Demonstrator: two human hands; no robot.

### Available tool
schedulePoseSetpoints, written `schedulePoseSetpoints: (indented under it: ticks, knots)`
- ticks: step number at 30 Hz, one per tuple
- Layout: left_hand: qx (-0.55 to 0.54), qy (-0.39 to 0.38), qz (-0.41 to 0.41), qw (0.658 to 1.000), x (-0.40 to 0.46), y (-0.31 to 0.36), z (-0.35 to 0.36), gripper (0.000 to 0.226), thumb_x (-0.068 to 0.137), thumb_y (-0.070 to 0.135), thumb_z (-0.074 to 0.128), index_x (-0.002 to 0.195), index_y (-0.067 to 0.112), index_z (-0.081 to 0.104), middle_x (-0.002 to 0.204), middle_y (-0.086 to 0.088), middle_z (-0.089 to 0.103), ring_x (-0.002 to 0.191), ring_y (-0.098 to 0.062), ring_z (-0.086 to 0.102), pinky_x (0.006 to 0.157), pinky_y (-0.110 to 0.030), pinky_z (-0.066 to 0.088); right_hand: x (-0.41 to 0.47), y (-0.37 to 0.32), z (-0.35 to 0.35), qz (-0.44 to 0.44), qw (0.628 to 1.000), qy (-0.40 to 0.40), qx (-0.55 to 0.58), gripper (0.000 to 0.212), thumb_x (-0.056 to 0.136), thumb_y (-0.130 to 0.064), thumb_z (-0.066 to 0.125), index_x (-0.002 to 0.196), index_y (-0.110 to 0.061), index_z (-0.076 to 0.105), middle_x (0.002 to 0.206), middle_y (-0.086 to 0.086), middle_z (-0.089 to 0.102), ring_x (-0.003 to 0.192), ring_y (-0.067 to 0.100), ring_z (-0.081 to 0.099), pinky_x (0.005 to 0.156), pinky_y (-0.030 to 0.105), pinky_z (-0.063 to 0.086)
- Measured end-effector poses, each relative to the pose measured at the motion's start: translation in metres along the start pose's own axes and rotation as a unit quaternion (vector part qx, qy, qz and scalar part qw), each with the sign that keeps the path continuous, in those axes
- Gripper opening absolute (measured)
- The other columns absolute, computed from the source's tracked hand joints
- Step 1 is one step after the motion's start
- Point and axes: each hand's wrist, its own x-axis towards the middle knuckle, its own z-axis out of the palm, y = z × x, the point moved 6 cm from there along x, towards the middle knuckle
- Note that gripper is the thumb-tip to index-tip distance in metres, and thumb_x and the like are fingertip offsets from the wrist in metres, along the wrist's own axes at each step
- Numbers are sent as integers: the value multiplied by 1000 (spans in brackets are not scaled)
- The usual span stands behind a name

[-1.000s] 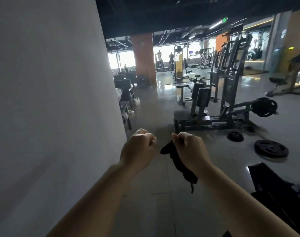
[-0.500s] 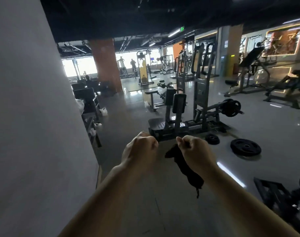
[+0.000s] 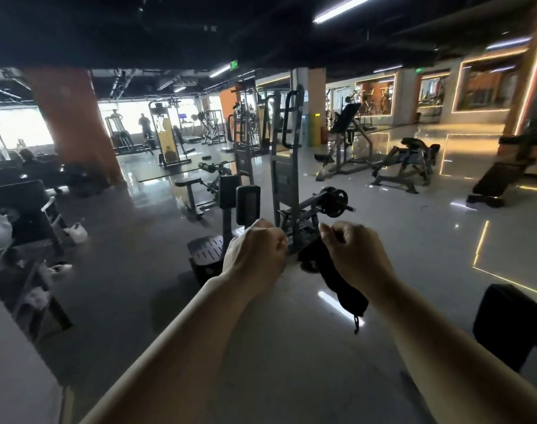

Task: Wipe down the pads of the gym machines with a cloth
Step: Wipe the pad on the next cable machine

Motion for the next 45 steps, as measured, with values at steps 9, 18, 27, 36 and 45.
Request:
schedulePoseSetpoints:
  ticks: [9,18,27,36,45]
  knots:
    - [-17,-6,39,999,185,2,79,27,96,30,46,89,16,69,106,3,59,91,-22,60,83,-41,49,167,84,19,16,1000,25,-9,46,98,-37,47,56,-21,39,51,-6,42,50,5,41,44,18,25]
    - [-62,-43,119,990,322,19,180,22,93,29,51,86,18,68,106,3,59,89,-21,60,78,-37,49,261,183,41,72,995,55,-34,42,97,-36,49,60,-16,47,54,-2,46,52,13,45,50,27,34]
    - [-127,-92,240,958,449,39,278,18,93,20,54,100,16,70,118,3,58,102,-19,59,87,-39,48,346,274,68,152,978,123,-68,45,90,-54,38,77,-16,59,67,3,68,59,17,66,62,40,56]
    - [-232,-168,372,883,531,124,390,19,93,17,52,92,12,71,103,-2,59,87,-23,60,79,-41,50,372,353,44,270,930,209,-139,45,94,-51,41,79,-13,61,69,1,69,63,17,66,63,40,54]
    - [-242,-257,471,809,490,255,477,27,96,26,44,94,16,69,109,1,57,86,-20,57,74,-35,48,310,443,-21,382,867,273,-168,35,92,-43,53,83,-11,64,73,2,71,65,15,67,63,39,56]
